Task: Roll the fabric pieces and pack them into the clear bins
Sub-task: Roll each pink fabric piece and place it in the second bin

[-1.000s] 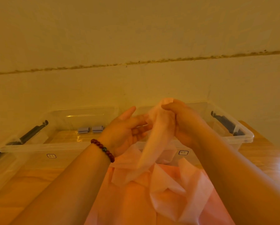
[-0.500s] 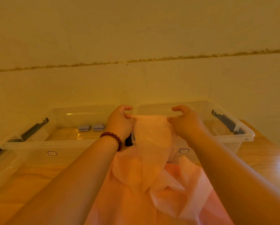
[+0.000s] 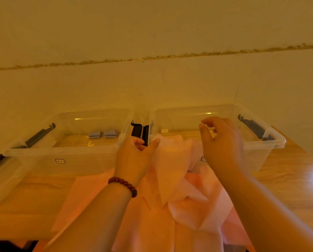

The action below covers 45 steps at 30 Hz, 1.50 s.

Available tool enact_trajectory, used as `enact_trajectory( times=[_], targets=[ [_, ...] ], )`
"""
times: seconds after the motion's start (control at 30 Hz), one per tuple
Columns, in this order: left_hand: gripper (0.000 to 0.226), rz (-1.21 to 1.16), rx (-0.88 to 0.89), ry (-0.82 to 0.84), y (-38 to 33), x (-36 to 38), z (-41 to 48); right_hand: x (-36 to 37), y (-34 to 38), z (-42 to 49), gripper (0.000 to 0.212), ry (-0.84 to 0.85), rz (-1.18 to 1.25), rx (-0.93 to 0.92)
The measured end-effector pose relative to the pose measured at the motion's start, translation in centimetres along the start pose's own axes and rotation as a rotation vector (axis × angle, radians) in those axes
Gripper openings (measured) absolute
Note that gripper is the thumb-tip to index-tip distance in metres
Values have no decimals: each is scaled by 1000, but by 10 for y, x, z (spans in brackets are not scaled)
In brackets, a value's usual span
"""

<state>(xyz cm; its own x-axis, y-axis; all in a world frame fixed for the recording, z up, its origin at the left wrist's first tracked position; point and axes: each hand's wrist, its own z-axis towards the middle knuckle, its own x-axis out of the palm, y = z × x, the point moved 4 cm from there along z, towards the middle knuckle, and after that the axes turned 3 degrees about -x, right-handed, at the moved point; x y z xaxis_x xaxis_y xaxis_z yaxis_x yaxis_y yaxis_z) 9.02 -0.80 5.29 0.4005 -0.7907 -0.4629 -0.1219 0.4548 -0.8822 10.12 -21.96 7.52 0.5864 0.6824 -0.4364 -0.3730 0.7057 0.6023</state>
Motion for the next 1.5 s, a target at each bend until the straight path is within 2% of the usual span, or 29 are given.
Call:
enact_trajectory(
  times=[0.1, 0.17, 0.3, 0.43, 0.5, 0.57, 0.63, 0.7, 0.77, 0.83, 0.9, 0.97, 1.0, 1.03, 1.1, 1.17, 1.23, 1.3, 1.37, 1.43, 1.5],
  targets=[
    [44, -130, -131, 93, 17, 14, -9, 0, -3, -19, 10, -39, 95, 53],
    [47, -237, -192, 131, 23, 20, -13, 4, -5, -28, 17, 1, 127, 128],
    [29, -451, -303, 307, 23, 29, -22, 8, -3, -43, 39, 113, 64, 218],
    [18, -548, -286, 405, 21, 28, -29, 14, -11, -56, 53, 196, 126, 344],
    [11, -608, -254, 423, 17, 25, -34, 25, -14, -65, 56, 289, 400, 547],
    [15, -660, -250, 458, 14, 25, -38, 36, -11, -76, 41, 368, 748, 759],
    [24, -716, -221, 514, 9, 23, -40, 39, -7, -78, 27, 390, 951, 845],
    [39, -717, -128, 572, 7, 21, -39, 34, -5, -78, 34, 402, 1067, 889],
    [47, -648, -42, 576, 5, 19, -36, 26, -5, -75, 40, 429, 1092, 876],
    [41, -588, -21, 525, 3, 18, -31, 19, -3, -71, 28, 435, 1091, 806],
    [27, -495, -36, 423, 1, 15, -25, 13, 2, -65, 10, 388, 1153, 745],
    [6, -405, -51, 343, -1, 12, -22, 10, 5, -59, 14, 364, 1204, 709],
    [8, -383, -39, 302, -3, 11, -22, 9, 6, -57, 12, 373, 1206, 687],
    [20, -366, -24, 261, -4, 11, -20, 7, 8, -56, 13, 394, 1203, 674],
    [32, -342, -12, 202, -4, 12, -17, 6, 7, -55, 33, 460, 1161, 642],
    [34, -430, -86, 278, -4, 14, -19, 4, 7, -53, 45, 455, 1074, 607],
    [40, -587, -182, 467, -5, 17, -25, 0, 3, -47, 44, 378, 951, 576],
    [26, -644, -190, 577, -7, 17, -32, -9, 2, -36, 37, 304, 821, 536],
    [9, -677, -193, 573, -10, 15, -34, -17, 4, -23, 27, 255, 771, 544],
    [10, -738, -187, 512, -15, 12, -29, -25, 7, -15, 19, 196, 792, 614],
    [14, -681, -138, 380, -21, 10, -22, -27, 7, -10, 20, 150, 747, 647]
  ],
)
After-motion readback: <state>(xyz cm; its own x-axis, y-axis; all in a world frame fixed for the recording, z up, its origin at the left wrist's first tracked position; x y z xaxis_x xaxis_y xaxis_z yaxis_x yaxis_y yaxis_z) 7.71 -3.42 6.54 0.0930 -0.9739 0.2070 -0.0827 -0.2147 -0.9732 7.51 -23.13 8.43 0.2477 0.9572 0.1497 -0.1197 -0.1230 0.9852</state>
